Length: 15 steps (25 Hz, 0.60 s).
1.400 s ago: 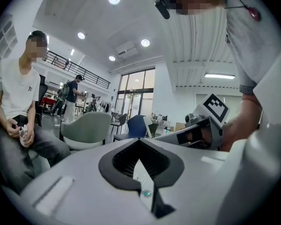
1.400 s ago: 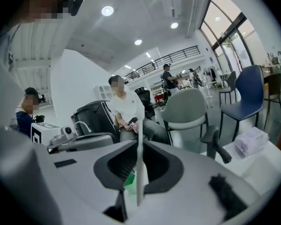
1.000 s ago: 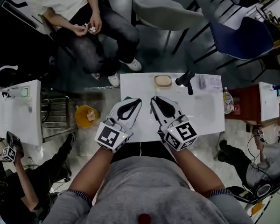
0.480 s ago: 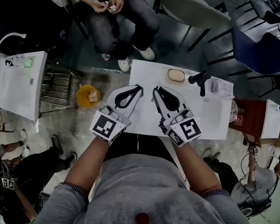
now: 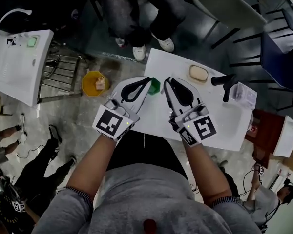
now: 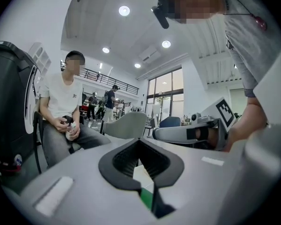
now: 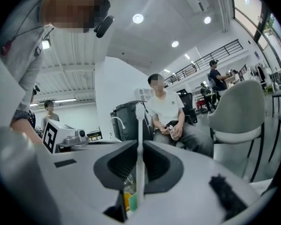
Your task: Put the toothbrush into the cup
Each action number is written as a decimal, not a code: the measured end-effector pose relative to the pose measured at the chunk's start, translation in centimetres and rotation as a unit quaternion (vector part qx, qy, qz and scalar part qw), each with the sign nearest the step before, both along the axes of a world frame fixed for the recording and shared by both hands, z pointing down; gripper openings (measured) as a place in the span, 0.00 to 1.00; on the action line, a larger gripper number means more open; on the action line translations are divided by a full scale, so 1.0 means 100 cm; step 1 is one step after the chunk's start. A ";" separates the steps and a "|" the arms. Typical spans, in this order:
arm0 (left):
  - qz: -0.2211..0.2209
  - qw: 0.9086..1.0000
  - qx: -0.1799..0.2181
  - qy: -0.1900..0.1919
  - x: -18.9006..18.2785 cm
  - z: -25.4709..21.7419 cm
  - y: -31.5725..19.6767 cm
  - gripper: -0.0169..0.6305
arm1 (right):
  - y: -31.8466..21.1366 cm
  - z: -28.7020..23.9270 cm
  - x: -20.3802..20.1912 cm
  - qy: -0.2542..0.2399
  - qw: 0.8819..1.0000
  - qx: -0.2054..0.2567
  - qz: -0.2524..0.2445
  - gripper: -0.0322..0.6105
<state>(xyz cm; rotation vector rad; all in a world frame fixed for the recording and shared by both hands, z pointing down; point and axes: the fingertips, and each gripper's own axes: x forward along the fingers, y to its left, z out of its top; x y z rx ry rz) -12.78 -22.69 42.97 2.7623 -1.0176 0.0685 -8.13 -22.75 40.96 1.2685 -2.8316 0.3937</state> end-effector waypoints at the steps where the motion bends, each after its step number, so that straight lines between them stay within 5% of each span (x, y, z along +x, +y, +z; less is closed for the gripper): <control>1: -0.005 1.000 -0.001 0.000 -0.002 0.003 -0.001 0.04 | -0.001 0.003 -0.002 0.000 1.000 0.002 -0.003 0.12; 12: -0.037 0.999 0.008 0.002 -0.010 0.027 -0.011 0.04 | -0.008 0.037 -0.023 0.019 1.000 0.009 -0.024 0.12; 15: -0.033 0.999 -0.019 -0.001 -0.007 0.040 -0.008 0.04 | -0.010 0.047 -0.026 0.021 0.999 0.006 -0.027 0.12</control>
